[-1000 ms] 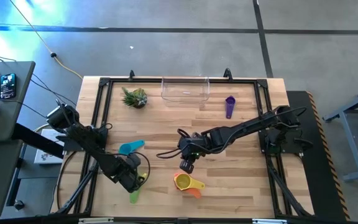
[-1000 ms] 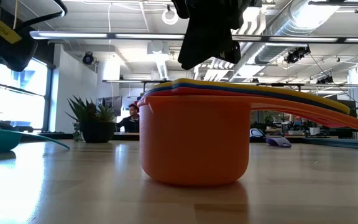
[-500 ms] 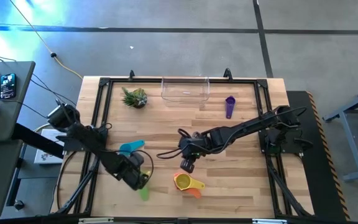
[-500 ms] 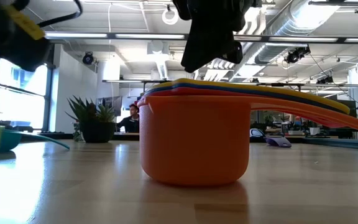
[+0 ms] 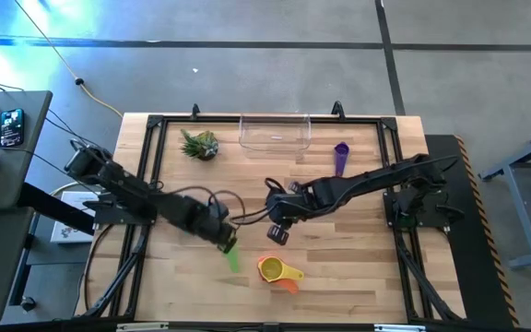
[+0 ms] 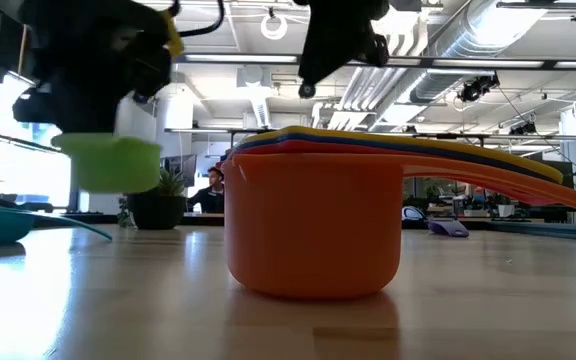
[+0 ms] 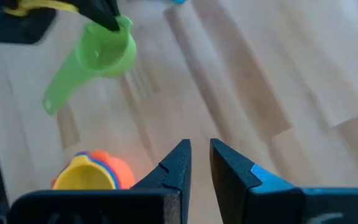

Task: Nest measuring cups in basket
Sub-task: Stack the green measuring cup on the yellow measuring cup

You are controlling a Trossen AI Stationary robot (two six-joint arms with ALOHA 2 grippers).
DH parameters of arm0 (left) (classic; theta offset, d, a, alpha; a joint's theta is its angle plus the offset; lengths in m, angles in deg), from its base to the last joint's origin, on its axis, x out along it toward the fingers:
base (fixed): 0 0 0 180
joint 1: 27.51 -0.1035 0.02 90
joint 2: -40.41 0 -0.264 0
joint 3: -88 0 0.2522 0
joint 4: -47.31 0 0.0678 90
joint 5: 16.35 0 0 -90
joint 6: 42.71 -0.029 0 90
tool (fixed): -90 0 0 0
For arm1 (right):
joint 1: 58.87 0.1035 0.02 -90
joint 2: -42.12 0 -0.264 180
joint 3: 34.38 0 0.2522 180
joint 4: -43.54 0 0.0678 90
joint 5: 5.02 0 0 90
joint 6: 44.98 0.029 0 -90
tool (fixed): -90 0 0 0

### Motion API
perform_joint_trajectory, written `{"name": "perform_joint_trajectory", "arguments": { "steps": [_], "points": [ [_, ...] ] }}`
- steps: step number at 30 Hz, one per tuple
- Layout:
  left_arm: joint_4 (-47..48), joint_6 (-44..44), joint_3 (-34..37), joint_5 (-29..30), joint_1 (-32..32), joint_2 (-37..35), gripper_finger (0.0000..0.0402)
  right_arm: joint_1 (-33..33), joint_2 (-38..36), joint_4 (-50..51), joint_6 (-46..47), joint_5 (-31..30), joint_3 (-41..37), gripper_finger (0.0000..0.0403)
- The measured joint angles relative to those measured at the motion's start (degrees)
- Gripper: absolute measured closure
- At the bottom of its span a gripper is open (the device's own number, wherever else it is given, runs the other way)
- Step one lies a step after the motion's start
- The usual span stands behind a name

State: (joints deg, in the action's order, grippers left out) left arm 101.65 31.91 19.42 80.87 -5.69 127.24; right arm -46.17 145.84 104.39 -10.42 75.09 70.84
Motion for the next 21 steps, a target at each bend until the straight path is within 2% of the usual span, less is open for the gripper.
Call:
{"name": "perform_joint_trajectory", "arguments": {
  "steps": [10,21],
  "points": [
    [-2.94,-7.96,-0.04,0.97,-12.00,-1.47,0.0394,-1.84,0.00,9.07,-0.57,-12.52,11.56,0.0352],
    [-4.45,-14.34,-0.02,0.94,-21.38,0.09,0.0392,-5.49,0.00,10.94,-6.73,-14.21,22.39,0.0352]
  ]
}}
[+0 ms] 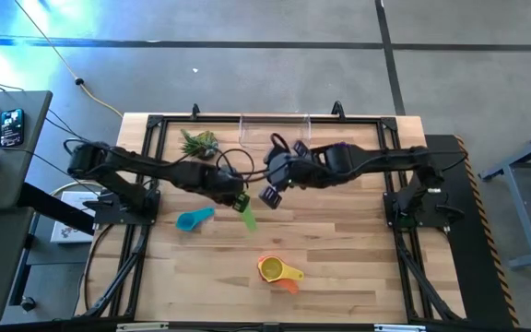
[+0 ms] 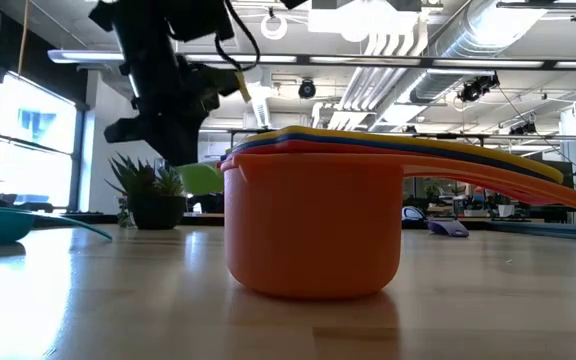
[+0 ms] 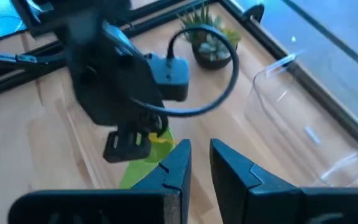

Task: Nest measuring cups in basket
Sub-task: Stack the green measuring cup on the yellow measuring cup

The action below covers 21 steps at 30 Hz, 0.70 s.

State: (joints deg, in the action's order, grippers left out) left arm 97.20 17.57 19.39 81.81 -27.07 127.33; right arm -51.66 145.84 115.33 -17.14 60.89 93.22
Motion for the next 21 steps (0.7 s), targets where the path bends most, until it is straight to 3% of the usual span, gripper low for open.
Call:
{"name": "perform_joint_trajectory", "arguments": {
  "steps": [7,21],
  "points": [
    [-0.93,-0.54,0.00,-0.35,-1.35,3.97,0.0392,-0.88,0.00,0.14,-3.48,0.32,0.85,0.0352],
    [-3.32,-4.02,0.04,-3.74,-1.35,8.79,0.0391,-0.86,0.00,0.88,-1.07,-0.17,0.85,0.0352]
  ]
}}
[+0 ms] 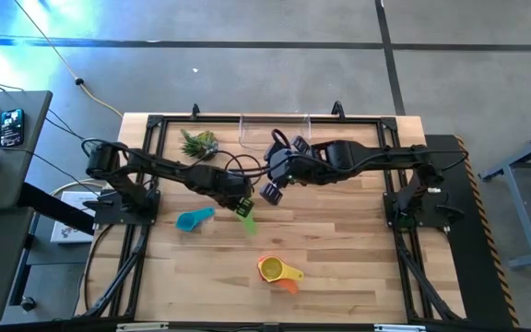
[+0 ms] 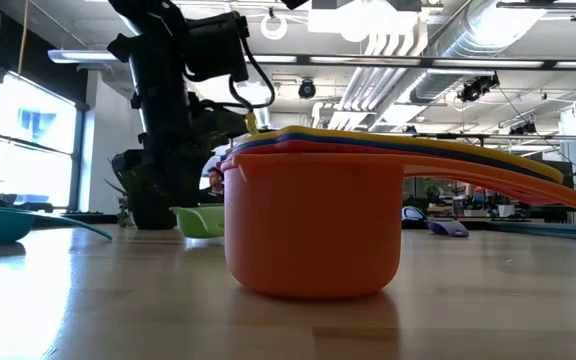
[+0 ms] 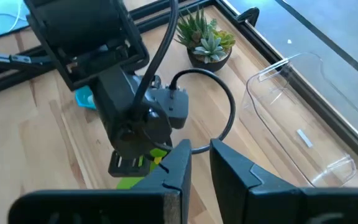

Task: Nest measuring cups in basket
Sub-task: Stack the green measuring cup on the yellow measuring cup

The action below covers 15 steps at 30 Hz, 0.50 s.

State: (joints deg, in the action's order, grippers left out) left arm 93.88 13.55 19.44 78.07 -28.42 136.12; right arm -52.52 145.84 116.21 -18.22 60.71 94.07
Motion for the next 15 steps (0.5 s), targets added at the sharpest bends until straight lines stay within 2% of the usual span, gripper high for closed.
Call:
{"name": "perform_joint_trajectory", "arguments": {
  "steps": [5,15],
  "points": [
    [0.04,-1.09,0.00,-0.60,0.00,0.12,0.0382,0.00,0.00,0.00,0.27,-0.81,0.00,0.0352],
    [0.05,-3.00,0.00,-2.52,0.00,0.09,0.0339,0.00,0.00,0.00,1.80,-1.65,0.00,0.0352]
  ]
}}
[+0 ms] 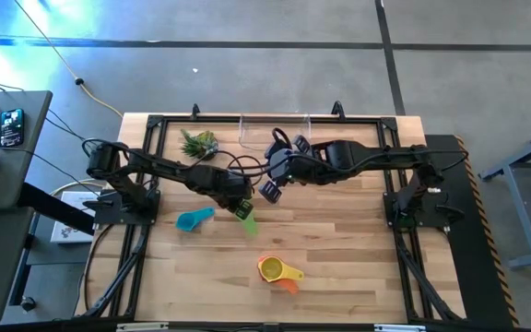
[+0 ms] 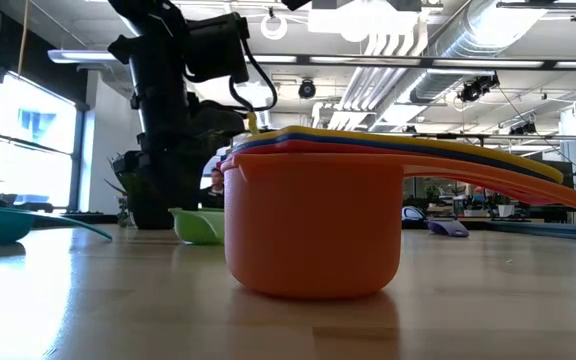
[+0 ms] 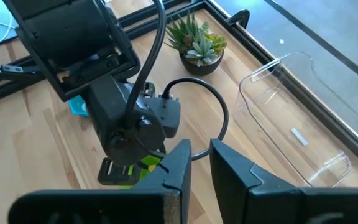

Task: Nest measuring cups in basket
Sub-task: Stack the green measuring cup on the yellow measuring cup

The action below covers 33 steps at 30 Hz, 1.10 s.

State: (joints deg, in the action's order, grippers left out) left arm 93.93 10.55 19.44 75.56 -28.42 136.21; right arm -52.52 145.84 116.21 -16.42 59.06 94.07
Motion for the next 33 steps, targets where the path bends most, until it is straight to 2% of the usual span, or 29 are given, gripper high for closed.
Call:
{"name": "perform_joint_trajectory", "arguments": {
  "steps": [10,17,23,27,33],
  "points": [
    [3.17,-7.23,-3.58,-2.33,0.00,-0.23,0.0318,0.00,0.00,0.00,4.13,-1.04,0.00,0.0352],
    [10.75,-12.25,-6.48,-0.94,-0.58,-0.23,0.0318,0.00,0.00,-0.02,5.81,-1.02,0.00,0.0352],
    [13.14,-15.99,-6.60,0.03,-1.65,-0.79,0.0316,0.00,0.00,-0.02,7.07,-1.31,0.00,0.0352],
    [15.99,-18.43,-6.60,1.05,-2.14,-3.80,0.0316,0.00,0.00,-0.02,7.65,-1.33,0.00,0.0352],
    [18.35,-22.42,-6.60,3.35,-2.13,-13.18,0.0316,0.00,0.00,0.35,11.68,-0.83,-0.02,0.0352]
  ]
}}
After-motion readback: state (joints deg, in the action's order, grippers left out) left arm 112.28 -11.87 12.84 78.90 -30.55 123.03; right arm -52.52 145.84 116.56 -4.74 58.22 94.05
